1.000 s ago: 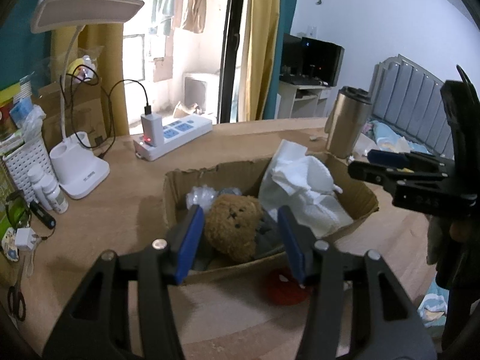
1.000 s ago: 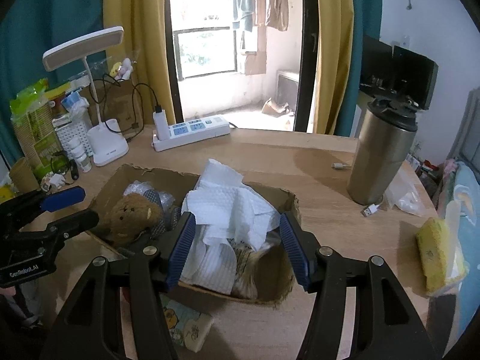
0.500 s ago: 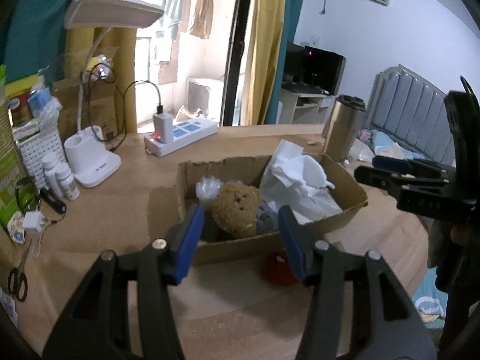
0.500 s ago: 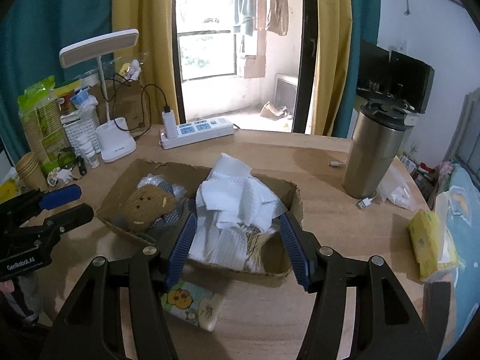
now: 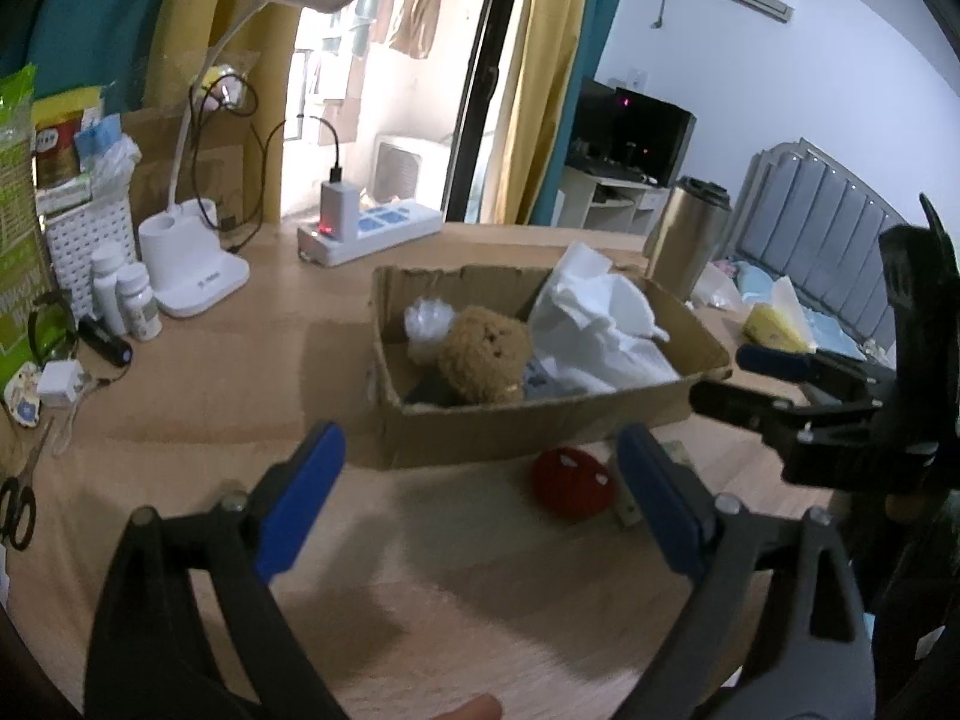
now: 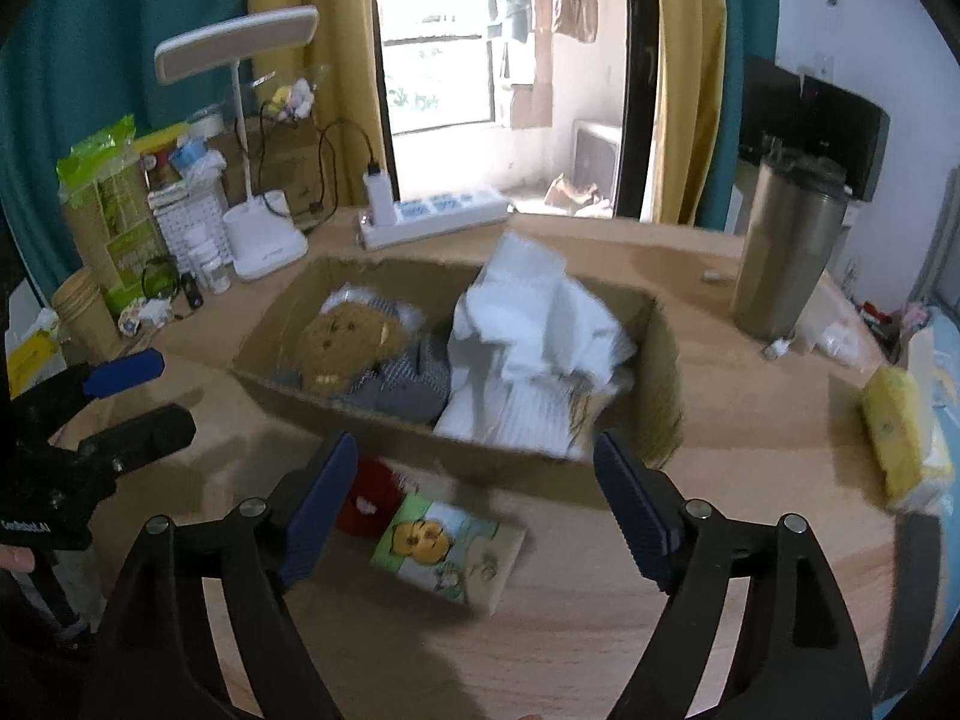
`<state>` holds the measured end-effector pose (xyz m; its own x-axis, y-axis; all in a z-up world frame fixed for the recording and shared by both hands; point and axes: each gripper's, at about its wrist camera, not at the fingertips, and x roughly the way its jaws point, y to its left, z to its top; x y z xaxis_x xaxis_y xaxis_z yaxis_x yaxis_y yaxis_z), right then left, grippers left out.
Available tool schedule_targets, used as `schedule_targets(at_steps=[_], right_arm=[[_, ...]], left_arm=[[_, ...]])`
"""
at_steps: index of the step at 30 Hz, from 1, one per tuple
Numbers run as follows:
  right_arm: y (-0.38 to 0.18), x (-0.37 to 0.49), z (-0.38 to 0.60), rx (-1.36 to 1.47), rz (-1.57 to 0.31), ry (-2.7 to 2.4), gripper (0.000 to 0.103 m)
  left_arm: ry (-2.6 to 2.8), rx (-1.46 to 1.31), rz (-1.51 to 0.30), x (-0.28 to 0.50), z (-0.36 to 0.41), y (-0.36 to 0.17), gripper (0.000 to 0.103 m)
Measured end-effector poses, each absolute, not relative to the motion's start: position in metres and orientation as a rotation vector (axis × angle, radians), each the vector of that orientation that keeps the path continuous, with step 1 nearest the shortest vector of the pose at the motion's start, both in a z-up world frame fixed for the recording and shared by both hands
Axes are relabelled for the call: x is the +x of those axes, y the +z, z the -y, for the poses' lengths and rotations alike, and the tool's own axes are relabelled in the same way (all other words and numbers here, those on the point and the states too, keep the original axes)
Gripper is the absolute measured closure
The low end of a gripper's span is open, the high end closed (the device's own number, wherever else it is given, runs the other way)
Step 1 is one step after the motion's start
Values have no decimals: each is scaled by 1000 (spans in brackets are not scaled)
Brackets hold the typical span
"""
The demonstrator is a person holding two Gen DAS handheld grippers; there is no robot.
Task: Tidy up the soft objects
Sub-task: 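Grasp the red Spider-Man plush with the left tool while the right tool grasps the tissue pack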
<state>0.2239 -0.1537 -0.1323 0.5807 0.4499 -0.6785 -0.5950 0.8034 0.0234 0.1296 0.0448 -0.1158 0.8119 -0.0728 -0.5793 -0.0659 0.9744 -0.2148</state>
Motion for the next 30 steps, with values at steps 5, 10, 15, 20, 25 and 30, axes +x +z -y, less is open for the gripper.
schedule_targets(at_steps=[5,10,15,20,25,30], right_arm=[[-150,216,146,-233,-769,617,18],[-165,214,140,-235,-809,609,18],[-176,215,138,-232,-833,602,18],[-181,218,139,-232,-841,603,18],[-188,222,144,-242,-849,583,18],[-193,227,152,-215,-859,593,18]], left_arm=[[-5,-240,-648,125,-46,-127,10],[-5,-255,-662,119,-50,-137,10],[0,-253,-666,114,-54,-141,9],[10,-253,-674,115,-54,-144,9],[3,-244,-681,119,-48,-143,9],[0,-226,-705,128,-39,-146,9]])
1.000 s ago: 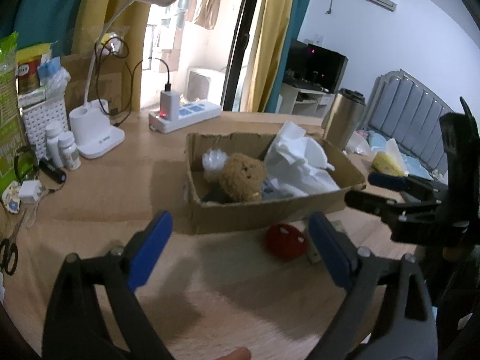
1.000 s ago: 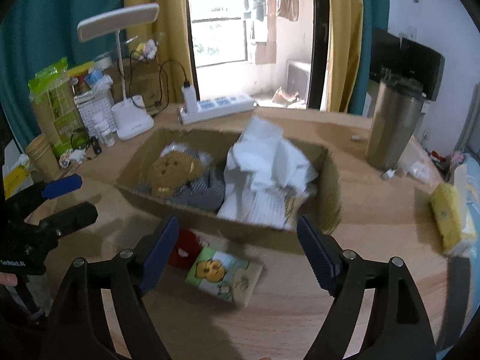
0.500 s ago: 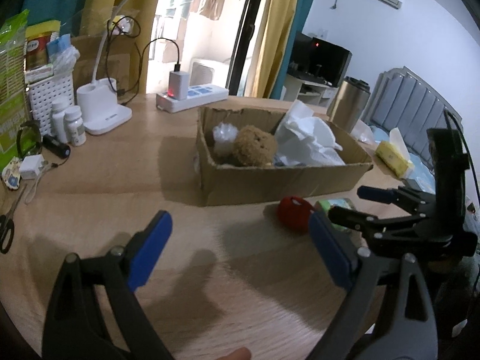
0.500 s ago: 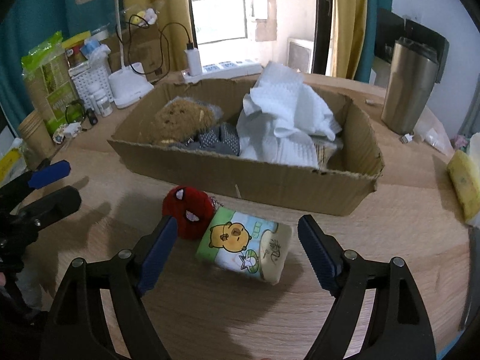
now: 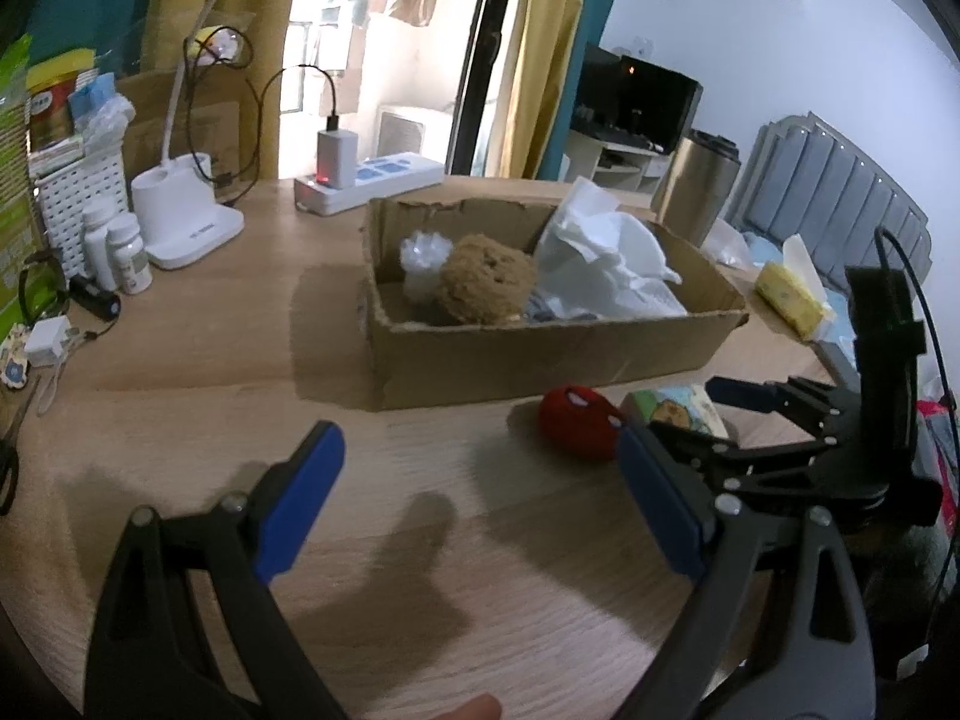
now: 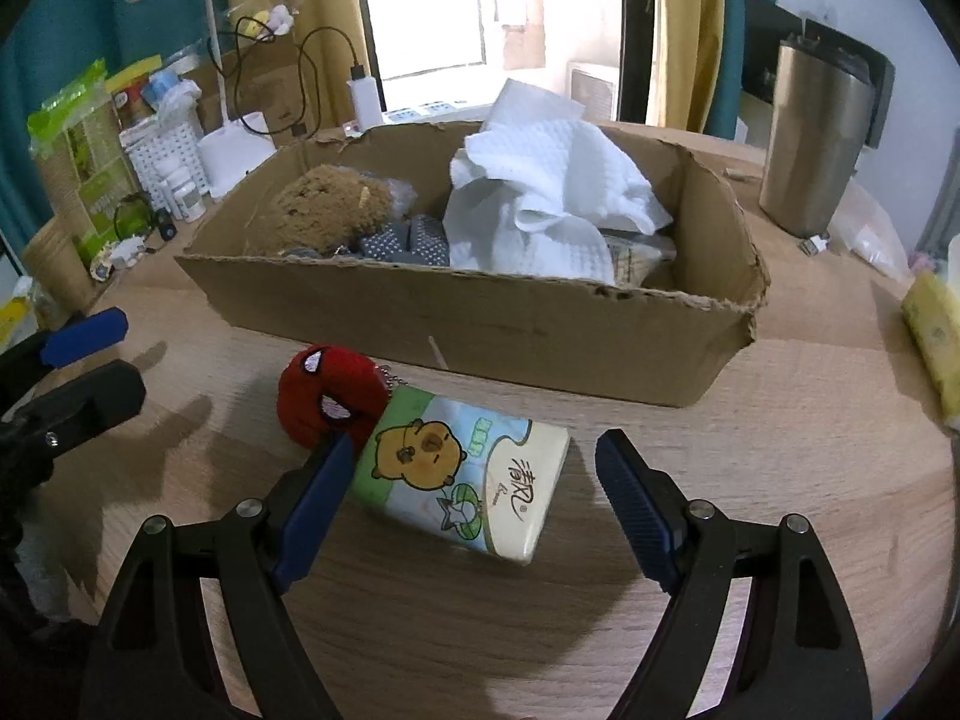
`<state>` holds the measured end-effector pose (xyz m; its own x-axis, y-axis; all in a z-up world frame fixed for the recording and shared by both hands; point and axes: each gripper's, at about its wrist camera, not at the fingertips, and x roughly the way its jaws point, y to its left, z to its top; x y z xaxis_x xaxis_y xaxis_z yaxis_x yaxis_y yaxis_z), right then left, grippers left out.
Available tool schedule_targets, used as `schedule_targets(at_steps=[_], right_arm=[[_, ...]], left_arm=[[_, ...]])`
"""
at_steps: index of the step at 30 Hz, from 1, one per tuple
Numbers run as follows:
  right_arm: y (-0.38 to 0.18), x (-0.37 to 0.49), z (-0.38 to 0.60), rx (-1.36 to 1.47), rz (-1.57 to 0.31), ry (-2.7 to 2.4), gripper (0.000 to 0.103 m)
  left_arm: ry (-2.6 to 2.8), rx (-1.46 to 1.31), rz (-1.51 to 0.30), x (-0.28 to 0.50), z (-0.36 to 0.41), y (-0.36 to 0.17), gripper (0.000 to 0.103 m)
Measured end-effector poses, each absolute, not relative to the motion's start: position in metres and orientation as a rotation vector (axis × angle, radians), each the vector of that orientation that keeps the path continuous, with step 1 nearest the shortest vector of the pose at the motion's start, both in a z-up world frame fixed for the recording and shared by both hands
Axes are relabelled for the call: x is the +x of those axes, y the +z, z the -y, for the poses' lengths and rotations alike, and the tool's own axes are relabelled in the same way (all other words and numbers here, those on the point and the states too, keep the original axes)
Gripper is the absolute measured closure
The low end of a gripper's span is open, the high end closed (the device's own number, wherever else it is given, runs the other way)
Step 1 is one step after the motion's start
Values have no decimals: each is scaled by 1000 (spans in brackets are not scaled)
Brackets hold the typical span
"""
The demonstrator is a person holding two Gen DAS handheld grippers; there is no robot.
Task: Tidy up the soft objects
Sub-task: 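Grasp the red Spider-Man plush with the left tool while the right tool grasps the tissue pack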
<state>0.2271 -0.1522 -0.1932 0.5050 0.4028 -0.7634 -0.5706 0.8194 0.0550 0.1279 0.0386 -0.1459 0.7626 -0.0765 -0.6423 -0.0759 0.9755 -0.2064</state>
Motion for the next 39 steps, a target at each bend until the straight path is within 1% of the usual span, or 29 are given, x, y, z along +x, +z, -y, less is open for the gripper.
schedule_targets(at_steps=[2,3,5,11,14,20,31,33,34,37,38,39], right_arm=[[-193,229,158,-207,-858,608,20],[-193,229,160,-201,-856,614,25],[-194,230,164,-190,-856,631,30],[-193,234,181,-163,-851,630,31],[-193,237,191,-137,-851,646,35],[-193,238,190,-134,-844,666,35],[-195,245,190,-129,-859,709,34],[-195,245,189,-135,-859,710,34],[-195,245,189,-140,-858,710,34],[-193,243,190,-149,-856,712,35],[-193,242,192,-149,-852,708,35],[-192,241,194,-146,-850,704,35]], left_arm=[[1,-216,-712,132,-34,-146,9],[1,-210,-715,134,-32,-146,9],[-3,-198,-722,139,-26,-147,9],[-12,-159,-763,159,-5,-158,9],[-13,-137,-784,170,4,-163,9],[-13,-81,-827,190,22,-171,9],[-11,-55,-862,200,23,-179,11],[-18,-41,-861,201,24,-179,16],[-24,-35,-862,201,25,-179,20],[-45,-5,-871,203,31,-181,23],[-55,7,-874,204,35,-182,34],[-64,11,-873,204,37,-182,42]])
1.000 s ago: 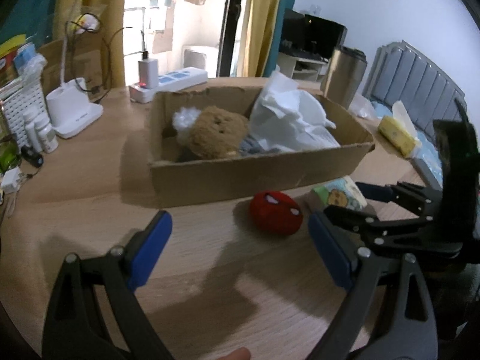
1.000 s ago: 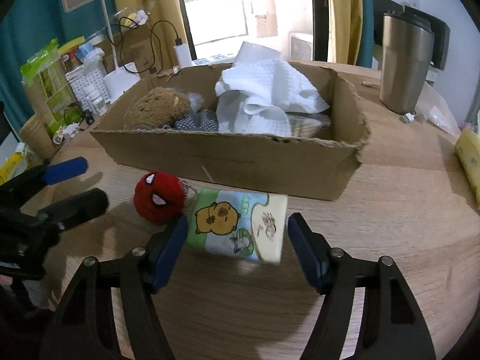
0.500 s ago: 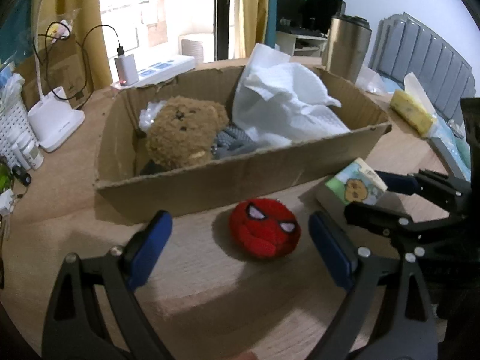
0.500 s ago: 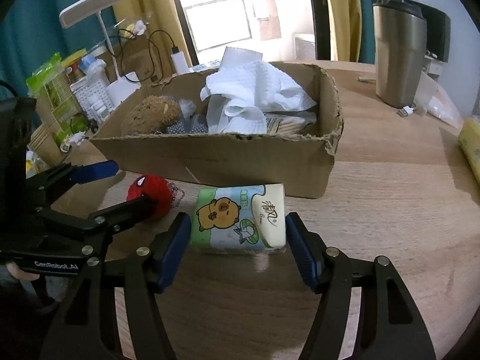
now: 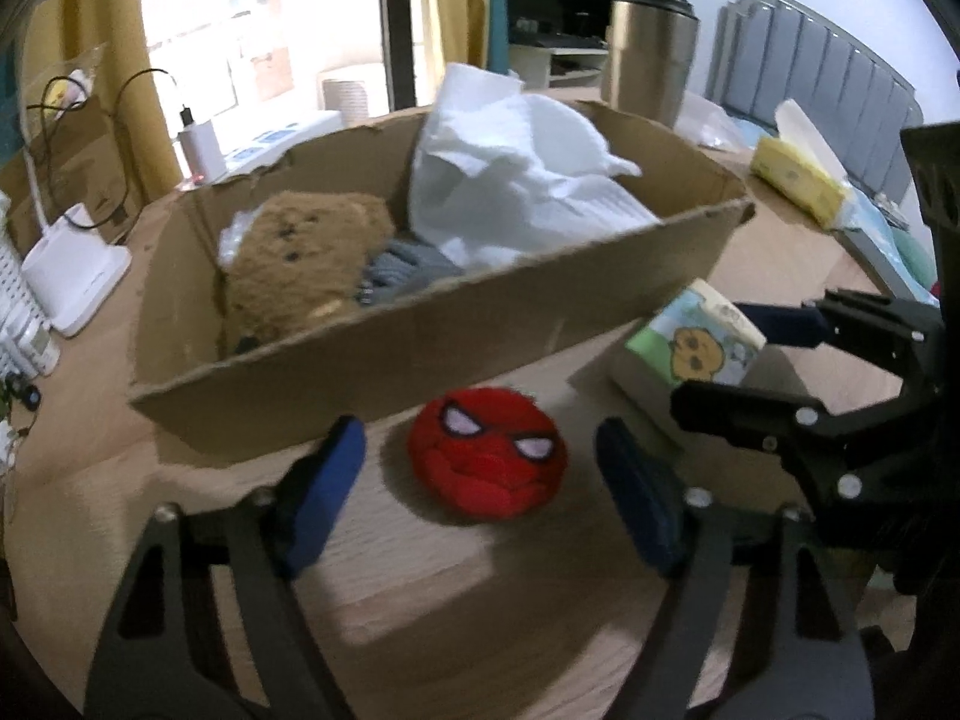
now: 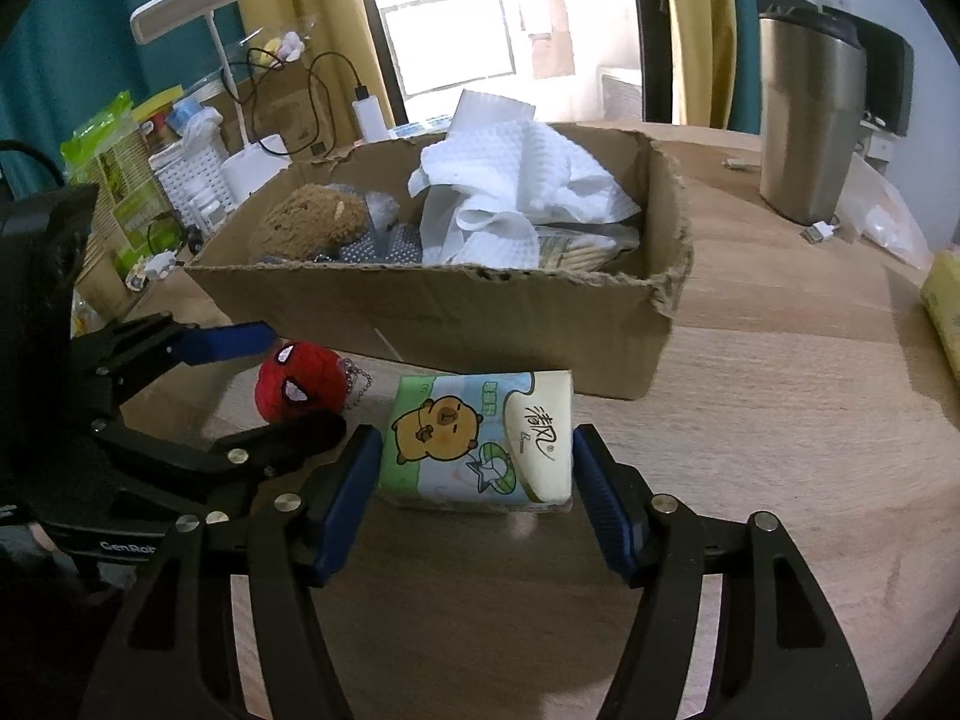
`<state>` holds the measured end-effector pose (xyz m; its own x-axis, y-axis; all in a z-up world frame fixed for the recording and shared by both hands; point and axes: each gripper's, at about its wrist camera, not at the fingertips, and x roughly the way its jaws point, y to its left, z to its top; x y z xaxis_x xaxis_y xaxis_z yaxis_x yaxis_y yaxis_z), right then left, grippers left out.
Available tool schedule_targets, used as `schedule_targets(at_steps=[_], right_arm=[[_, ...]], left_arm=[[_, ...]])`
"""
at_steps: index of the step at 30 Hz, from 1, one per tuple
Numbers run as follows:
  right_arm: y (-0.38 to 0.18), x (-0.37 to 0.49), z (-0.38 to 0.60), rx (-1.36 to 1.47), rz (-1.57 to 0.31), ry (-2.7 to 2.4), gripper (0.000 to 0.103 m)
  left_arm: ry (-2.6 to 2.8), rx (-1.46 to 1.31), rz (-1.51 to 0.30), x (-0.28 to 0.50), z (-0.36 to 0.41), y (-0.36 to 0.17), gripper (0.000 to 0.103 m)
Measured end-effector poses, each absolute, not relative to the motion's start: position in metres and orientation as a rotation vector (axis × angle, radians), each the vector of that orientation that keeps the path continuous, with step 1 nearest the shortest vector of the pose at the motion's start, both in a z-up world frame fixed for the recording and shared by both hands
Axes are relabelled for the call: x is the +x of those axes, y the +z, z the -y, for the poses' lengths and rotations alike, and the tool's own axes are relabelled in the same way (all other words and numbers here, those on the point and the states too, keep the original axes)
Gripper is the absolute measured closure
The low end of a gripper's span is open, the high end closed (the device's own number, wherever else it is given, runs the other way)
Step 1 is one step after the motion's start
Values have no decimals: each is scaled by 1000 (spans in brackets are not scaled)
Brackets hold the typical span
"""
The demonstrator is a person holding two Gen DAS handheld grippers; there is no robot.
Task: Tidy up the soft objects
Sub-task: 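Grasp the red Spider-Man plush with the left tool while the right tool grasps the tissue pack, then carry the plush into the box with the left tool while the right tool lowers the tissue pack in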
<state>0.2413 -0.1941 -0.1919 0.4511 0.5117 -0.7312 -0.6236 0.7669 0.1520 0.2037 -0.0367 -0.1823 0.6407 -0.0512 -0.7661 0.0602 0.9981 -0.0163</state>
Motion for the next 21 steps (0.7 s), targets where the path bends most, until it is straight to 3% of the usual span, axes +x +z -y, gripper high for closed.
schedule_targets(at_steps=[1,4,21], right_arm=[[-192,241,197,-142,-850,700,35],[-190,240,206,-137,-851,672,35],[-156,234,220,-139,-788,639,35]], left_arm=[[-73,12,-873,204,39,-183,48],[-93,5,-900,207,41,-188,53],[-151,-103,-804,176,23,-157,55]])
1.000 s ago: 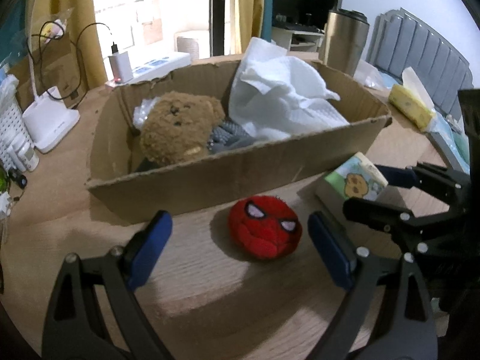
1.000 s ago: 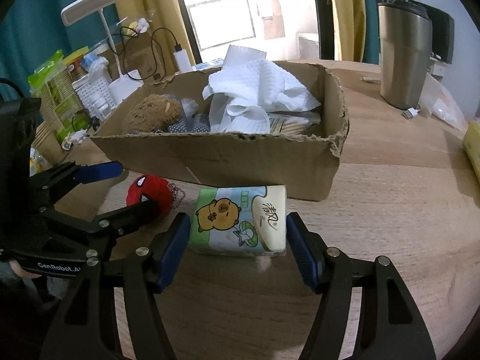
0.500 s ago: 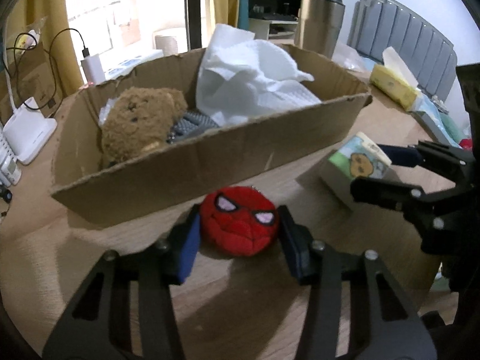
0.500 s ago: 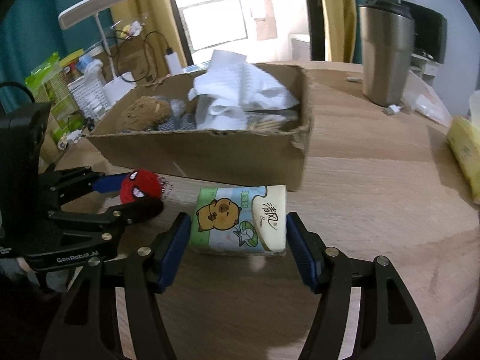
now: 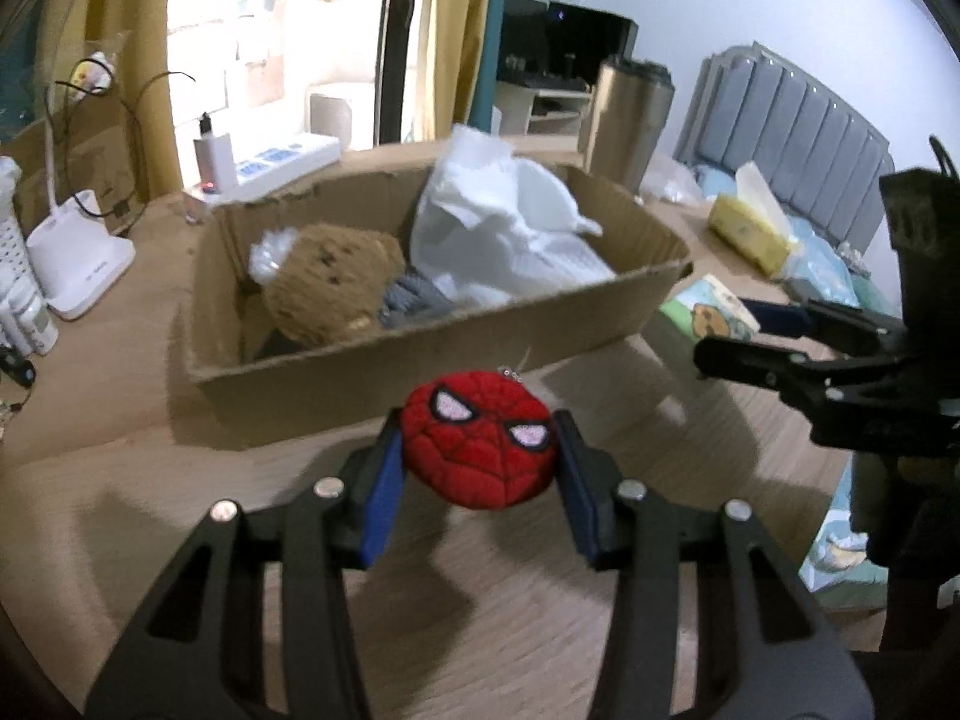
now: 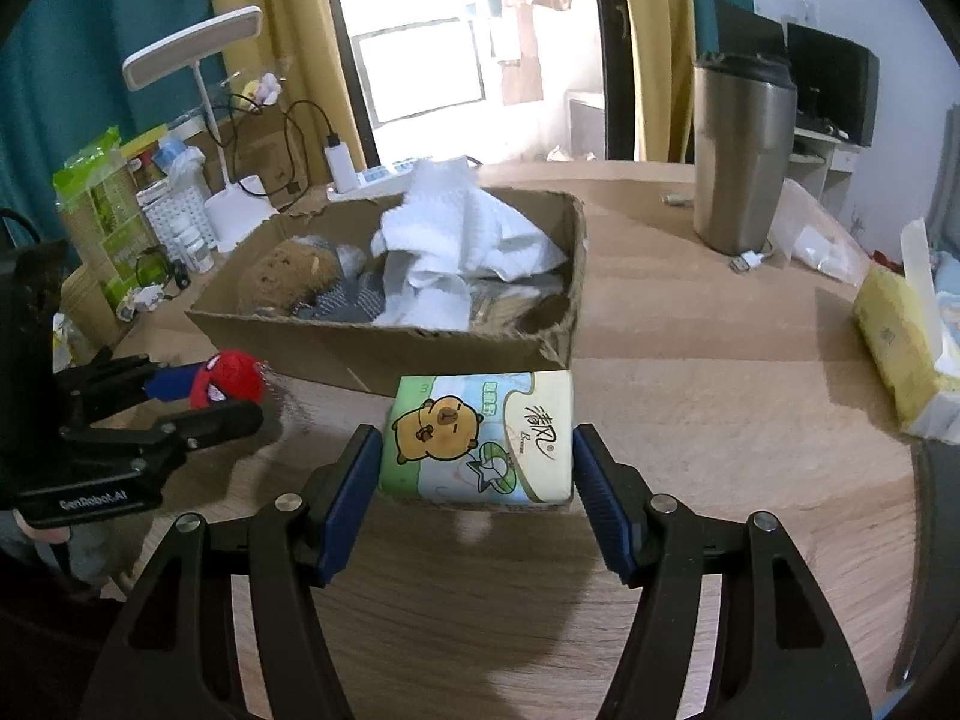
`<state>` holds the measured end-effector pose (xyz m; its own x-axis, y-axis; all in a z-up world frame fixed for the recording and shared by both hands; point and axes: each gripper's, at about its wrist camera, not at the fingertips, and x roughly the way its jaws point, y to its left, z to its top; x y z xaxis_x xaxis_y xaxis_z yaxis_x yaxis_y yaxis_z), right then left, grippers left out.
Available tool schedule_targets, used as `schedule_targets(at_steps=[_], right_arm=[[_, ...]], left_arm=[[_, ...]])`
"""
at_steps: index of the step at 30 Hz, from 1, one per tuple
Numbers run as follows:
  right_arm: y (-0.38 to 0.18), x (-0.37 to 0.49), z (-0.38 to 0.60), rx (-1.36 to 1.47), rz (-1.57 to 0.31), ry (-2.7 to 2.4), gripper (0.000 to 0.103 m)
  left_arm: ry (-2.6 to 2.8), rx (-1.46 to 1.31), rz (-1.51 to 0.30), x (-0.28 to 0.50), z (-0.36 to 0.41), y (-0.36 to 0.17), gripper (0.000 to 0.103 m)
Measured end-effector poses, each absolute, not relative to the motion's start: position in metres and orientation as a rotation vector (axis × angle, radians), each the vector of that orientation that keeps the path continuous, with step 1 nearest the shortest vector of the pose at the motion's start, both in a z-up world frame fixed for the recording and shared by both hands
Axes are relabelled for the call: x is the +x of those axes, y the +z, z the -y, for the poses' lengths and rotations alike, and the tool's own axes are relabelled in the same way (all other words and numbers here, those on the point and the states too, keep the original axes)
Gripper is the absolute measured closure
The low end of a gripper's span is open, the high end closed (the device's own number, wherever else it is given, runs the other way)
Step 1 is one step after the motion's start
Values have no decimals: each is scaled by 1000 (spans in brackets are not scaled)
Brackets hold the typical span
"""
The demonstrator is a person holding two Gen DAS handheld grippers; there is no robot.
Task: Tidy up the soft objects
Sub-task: 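Carry the plush into the box with the left tool while the right tool lowers the tissue pack in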
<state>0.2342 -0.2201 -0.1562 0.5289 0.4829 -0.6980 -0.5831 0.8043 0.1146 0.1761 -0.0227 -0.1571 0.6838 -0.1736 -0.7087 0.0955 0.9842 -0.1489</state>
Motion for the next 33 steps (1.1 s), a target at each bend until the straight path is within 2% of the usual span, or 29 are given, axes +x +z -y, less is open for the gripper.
schedule_targets(at_steps=[19,33], right_arm=[[-111,224,180,-194,-706,706,35],[-101,240,133,-243,-687,749,35]], left_arm=[[-121,-163,-655,150,-13,-108,55],[-103,-208,-593,154,-46,-96,55]])
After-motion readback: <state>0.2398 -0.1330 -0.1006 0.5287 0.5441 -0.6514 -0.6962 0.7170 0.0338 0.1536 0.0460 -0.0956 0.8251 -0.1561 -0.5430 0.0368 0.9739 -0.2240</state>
